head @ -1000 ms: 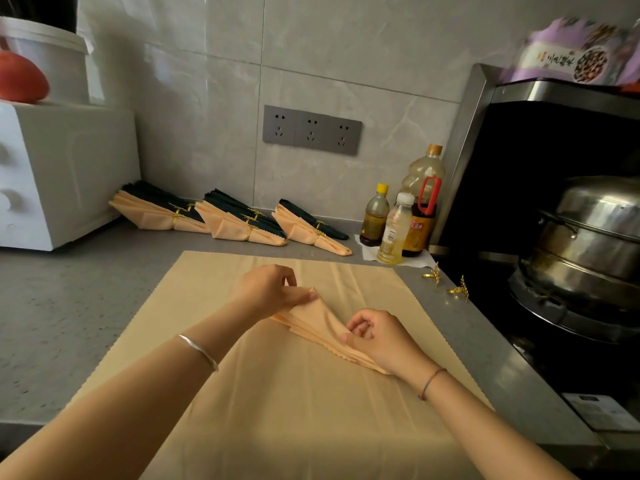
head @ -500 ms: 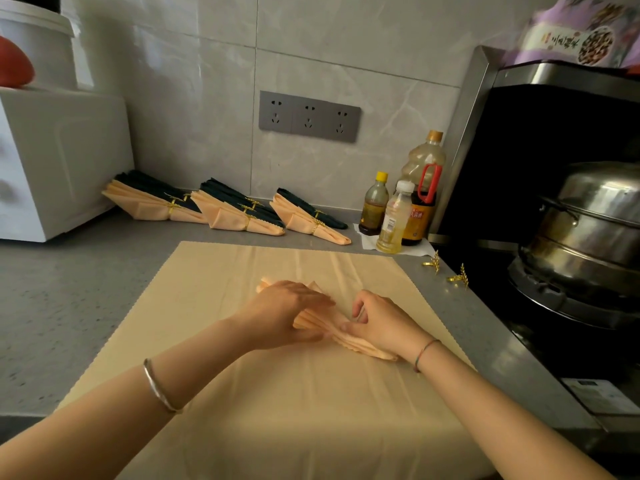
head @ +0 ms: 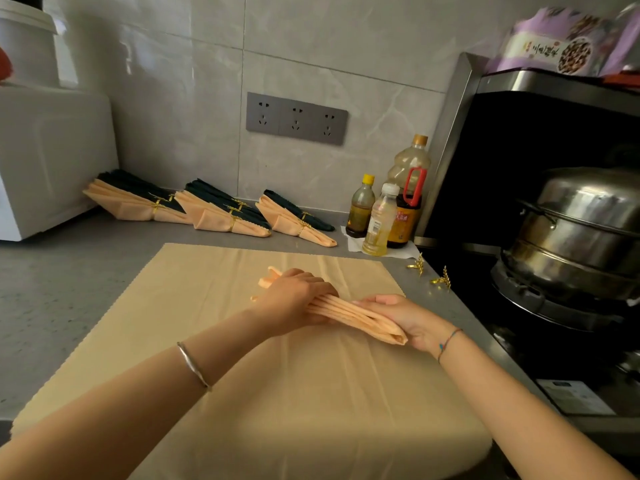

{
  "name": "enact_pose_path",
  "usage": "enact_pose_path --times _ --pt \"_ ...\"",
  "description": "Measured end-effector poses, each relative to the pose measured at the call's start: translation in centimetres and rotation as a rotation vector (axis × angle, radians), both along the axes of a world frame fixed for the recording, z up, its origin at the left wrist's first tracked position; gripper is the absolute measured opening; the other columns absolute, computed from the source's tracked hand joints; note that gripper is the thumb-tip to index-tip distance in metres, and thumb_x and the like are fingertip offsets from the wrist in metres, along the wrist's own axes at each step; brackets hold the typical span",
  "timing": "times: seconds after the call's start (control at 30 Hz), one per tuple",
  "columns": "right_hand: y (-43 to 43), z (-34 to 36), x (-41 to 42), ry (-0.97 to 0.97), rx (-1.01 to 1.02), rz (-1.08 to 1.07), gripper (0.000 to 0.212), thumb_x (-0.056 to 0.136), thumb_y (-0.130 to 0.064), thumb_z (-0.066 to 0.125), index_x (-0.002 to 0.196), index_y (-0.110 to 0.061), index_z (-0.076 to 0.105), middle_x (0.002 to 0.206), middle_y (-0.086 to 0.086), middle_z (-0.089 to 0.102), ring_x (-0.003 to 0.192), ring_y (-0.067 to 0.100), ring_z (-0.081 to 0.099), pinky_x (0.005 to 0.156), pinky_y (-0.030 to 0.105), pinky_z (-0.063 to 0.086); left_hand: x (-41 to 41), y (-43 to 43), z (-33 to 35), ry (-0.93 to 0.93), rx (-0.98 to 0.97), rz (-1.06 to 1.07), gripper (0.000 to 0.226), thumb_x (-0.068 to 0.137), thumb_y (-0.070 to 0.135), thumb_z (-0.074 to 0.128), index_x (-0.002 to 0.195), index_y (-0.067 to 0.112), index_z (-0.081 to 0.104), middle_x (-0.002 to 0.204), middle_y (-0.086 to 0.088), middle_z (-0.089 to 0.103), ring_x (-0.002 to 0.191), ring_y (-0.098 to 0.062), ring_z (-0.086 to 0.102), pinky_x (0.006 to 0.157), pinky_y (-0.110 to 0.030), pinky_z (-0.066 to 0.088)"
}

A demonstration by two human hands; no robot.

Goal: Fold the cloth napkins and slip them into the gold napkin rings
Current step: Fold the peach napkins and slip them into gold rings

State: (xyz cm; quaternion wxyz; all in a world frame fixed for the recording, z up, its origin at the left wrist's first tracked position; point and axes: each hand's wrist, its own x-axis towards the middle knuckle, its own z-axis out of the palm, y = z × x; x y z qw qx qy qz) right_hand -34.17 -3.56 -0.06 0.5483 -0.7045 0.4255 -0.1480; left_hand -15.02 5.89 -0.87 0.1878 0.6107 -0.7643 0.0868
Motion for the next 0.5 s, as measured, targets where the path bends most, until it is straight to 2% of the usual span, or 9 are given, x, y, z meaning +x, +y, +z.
enact_pose_path --times 0.1,0.2,0.23,0.37,0.43,0.5 --pt "-1.3 0.5 -1.3 0.020 -0.117 -0.070 0.018 0.084 -0.037 0.067 0.087 -0.019 0.068 0.083 -0.001 0.068 0.080 0.012 0.058 0.070 0.021 0.042 -0.7 -1.2 1.4 -0.108 0.054 0.033 0.037 0.089 0.042 0.062 0.123 0.030 0.056 0.115 0.008 0.063 0.105 -0.011 0.057 0.099 -0.024 0.030" --pt "-3.4 0.6 -3.3 -0.015 -0.278 -0.216 0.014 0.086 -0.024 0.068 0.092 -0.012 0.066 0.078 -0.001 0.065 0.064 0.009 0.051 0.056 0.016 0.038 -1.6 -2.3 2.4 -0.180 0.126 0.047 0.037 0.090 0.042 0.059 0.125 0.028 0.053 0.116 0.007 0.063 0.105 -0.014 0.056 0.097 -0.024 0.032" --pt "-4.4 0.4 -4.0 -0.026 -0.336 -0.280 0.016 0.084 -0.020 0.070 0.094 -0.008 0.064 0.081 0.002 0.065 0.065 0.009 0.052 0.055 0.016 0.038 -1.9 -2.6 2.7 -0.196 0.139 0.055 0.037 0.091 0.042 0.057 0.125 0.028 0.053 0.115 0.006 0.063 0.105 -0.015 0.056 0.096 -0.025 0.032" --pt "-8.8 -0.6 -6.8 -0.059 -0.507 -0.596 0.040 0.080 -0.020 0.074 0.112 -0.006 0.055 0.110 0.010 0.058 0.096 0.021 0.054 0.075 0.027 0.040 -2.7 -4.3 3.3 -0.216 0.145 0.109 0.036 0.093 0.041 0.054 0.126 0.027 0.053 0.118 0.003 0.063 0.106 -0.018 0.056 0.093 -0.026 0.035" --pt "-11.0 -1.2 -7.4 -0.068 -0.498 -0.657 0.056 0.080 -0.021 0.074 0.127 -0.007 0.048 0.129 0.011 0.051 0.113 0.025 0.050 0.088 0.032 0.042 -2.7 -4.8 3.3 -0.199 0.146 0.149 0.037 0.093 0.043 0.054 0.127 0.028 0.052 0.120 0.003 0.062 0.105 -0.018 0.055 0.085 -0.023 0.035" --pt "-13.1 -1.9 -7.6 -0.038 -0.450 -0.654 0.066 0.081 -0.022 0.073 0.137 -0.008 0.040 0.141 0.010 0.043 0.128 0.027 0.042 0.100 0.036 0.037 -2.6 -5.4 3.3 -0.194 0.142 0.187 0.038 0.094 0.043 0.053 0.128 0.028 0.052 0.121 0.003 0.062 0.105 -0.018 0.055 0.080 -0.021 0.031"
